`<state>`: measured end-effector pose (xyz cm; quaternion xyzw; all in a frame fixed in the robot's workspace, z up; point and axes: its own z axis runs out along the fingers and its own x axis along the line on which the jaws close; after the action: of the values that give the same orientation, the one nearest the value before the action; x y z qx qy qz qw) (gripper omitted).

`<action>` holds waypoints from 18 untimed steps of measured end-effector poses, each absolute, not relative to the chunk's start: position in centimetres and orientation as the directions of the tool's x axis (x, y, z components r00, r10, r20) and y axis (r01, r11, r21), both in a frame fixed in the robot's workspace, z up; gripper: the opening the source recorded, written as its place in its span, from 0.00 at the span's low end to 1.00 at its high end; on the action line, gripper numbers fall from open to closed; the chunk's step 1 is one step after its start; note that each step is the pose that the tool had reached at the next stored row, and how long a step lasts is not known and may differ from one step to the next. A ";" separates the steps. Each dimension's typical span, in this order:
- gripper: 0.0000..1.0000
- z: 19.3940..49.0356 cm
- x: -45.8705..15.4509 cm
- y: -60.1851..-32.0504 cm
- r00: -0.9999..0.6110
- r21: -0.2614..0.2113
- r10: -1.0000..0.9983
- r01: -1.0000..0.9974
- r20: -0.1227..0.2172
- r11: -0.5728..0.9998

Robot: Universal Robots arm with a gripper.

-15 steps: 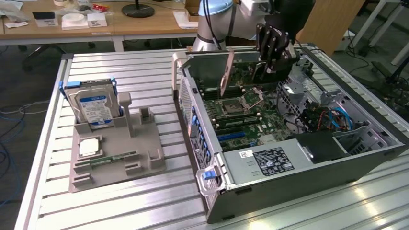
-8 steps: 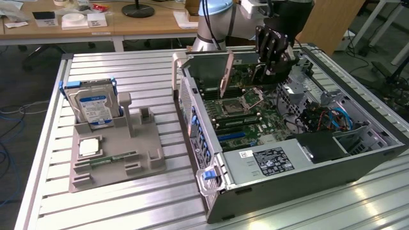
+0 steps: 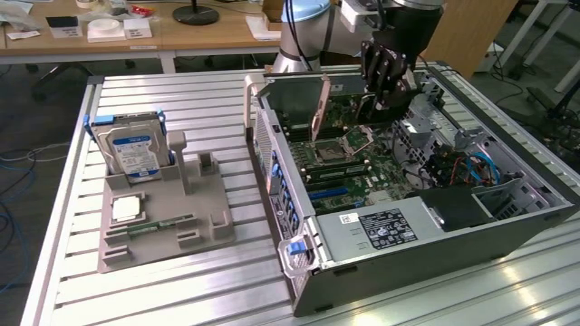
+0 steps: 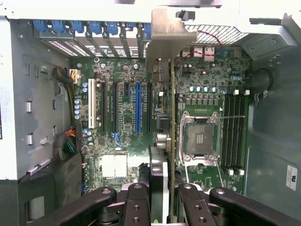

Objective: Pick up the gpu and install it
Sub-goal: 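Insert the gpu into the slot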

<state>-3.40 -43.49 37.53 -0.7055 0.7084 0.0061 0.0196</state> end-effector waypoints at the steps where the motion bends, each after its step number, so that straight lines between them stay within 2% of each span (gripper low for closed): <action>1: 0.28 37.5 -3.4 -43.5 -0.003 -0.019 -0.999 -1.000 -0.036 0.004; 18: 0.28 35.9 -3.4 -43.5 0.002 -0.019 -0.999 -1.000 -0.037 -0.001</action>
<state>-3.40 -43.49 35.90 -0.7076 0.7064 0.0063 0.0195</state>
